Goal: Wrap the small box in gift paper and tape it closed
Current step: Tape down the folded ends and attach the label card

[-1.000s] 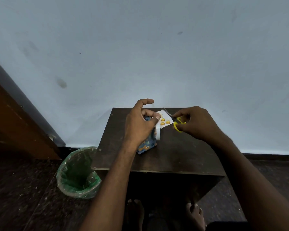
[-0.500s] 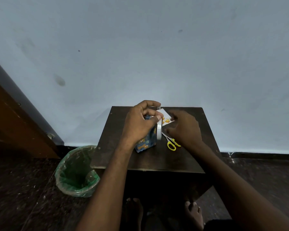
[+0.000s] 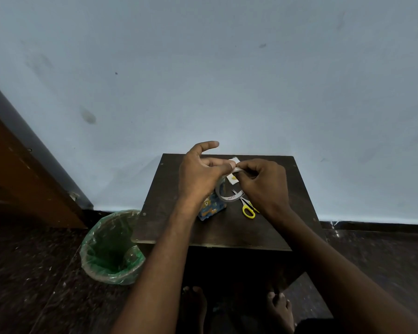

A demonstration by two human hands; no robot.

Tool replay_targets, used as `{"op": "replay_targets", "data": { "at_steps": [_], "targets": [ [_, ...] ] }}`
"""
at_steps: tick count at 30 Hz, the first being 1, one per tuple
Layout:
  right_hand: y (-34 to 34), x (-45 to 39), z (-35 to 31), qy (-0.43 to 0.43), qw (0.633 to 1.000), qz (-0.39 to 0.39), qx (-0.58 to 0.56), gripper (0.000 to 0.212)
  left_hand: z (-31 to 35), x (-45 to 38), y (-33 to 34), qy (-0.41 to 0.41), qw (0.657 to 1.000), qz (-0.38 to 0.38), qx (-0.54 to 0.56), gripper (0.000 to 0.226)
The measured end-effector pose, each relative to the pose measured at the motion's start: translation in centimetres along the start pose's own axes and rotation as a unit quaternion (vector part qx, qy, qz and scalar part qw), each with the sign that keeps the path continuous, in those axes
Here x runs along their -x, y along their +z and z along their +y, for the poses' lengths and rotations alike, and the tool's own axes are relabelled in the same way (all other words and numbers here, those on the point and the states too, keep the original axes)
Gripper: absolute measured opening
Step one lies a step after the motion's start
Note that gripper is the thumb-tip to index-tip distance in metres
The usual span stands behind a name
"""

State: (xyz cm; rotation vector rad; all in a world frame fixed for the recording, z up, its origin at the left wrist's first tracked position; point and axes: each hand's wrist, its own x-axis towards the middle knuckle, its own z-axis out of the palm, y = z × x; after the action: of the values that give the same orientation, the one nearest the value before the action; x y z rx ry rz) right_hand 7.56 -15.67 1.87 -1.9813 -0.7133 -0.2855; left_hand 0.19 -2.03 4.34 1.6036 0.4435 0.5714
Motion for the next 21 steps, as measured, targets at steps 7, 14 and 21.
{"op": "replay_targets", "data": {
  "at_steps": [7,14,21],
  "targets": [
    [0.07,0.33,-0.06,-0.083,0.991,0.083,0.058,0.017,-0.03,-0.23,0.27,-0.004,0.999,0.018,-0.043,0.055],
    [0.18,0.45,-0.19,-0.137,0.983,0.111,0.059,0.028,-0.6,-0.57,-0.04,0.004,0.996,0.024,-0.084,0.061],
    [-0.46,-0.21,0.33,-0.134,0.984,0.101,0.051,0.027,-0.65,-0.61,-0.57,0.024,0.989,0.053,-0.133,0.062]
  ]
}}
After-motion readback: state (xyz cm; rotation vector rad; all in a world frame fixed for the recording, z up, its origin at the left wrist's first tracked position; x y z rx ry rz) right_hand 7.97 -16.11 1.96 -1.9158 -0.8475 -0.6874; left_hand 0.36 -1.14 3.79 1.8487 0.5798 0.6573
